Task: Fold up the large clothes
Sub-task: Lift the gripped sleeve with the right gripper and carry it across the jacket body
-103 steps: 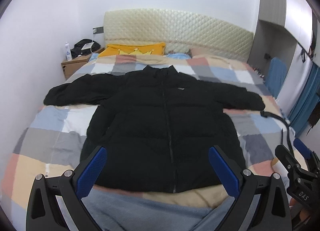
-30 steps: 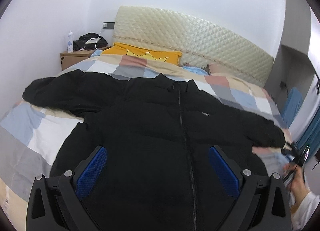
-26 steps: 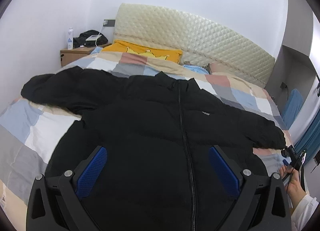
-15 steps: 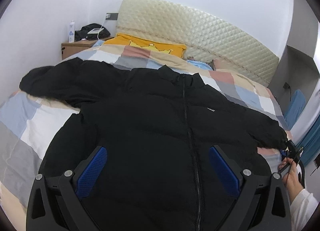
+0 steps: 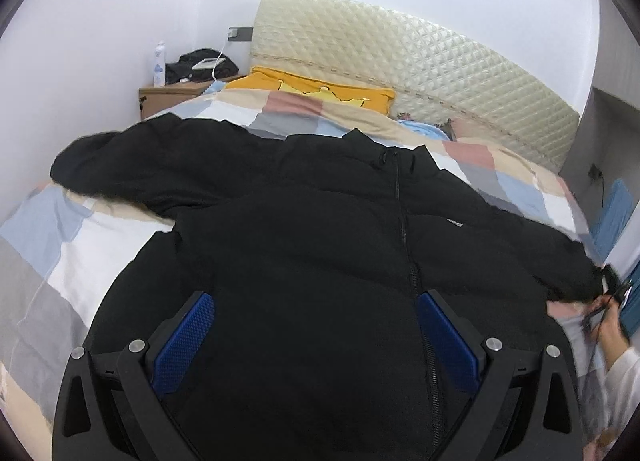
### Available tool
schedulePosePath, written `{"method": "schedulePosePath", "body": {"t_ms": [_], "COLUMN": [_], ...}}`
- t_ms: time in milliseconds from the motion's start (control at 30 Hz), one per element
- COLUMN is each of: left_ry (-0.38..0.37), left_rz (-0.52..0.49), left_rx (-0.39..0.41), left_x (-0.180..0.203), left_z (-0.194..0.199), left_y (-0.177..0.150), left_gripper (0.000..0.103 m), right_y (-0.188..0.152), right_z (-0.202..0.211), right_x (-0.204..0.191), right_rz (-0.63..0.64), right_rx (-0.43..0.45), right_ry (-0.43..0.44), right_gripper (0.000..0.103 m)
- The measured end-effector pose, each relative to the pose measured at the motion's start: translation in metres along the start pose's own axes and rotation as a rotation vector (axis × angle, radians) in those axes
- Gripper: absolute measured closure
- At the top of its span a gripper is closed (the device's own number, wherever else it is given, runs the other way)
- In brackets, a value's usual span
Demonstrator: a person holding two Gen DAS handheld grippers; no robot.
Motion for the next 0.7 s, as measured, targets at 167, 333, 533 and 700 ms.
{"method": "schedulePosePath", "body": {"t_ms": [167,333,533,700], "left_ry": [-0.003,0.026,-0.039,-0.05], "left_rz": [-0.009,-0.053,-0.028,-0.086], "left_rx": [-0.021,0.021,0.01,0.036], "left_x": [0.003,0.01,0.013,0.022], "left_z": [-0.008,0.003,0.019,0.031], "left_y": [-0.002,-0.001,-0.001,-0.004], "left_gripper": [0.0,0.0,0.0,0.0], "right_y": [0.007,0.011,0.003,-0.006], "right_z": [0.016,0.049,0.1,0.151], "right_x": [-0.024,-0.049,-0.109,-0.188], "right_rz": [0.081,0.157,0.273,0.358], "right_rx": [0.036,0.059,0.089,0.121], "right_ry": [-0.04,-0.075,-0.076,0.003], "right_gripper": [0.086,0.09,0.093,0.094]}}
Point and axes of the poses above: each gripper's, at about its wrist camera, not at the fingertips, and z roughly against the way its jaws point, x to its right, y to its top, the point moved 1 cm from there along -z, roughly the way its jaws point, and after that the axes turned 1 degree about -x, right-handed, at the moved point
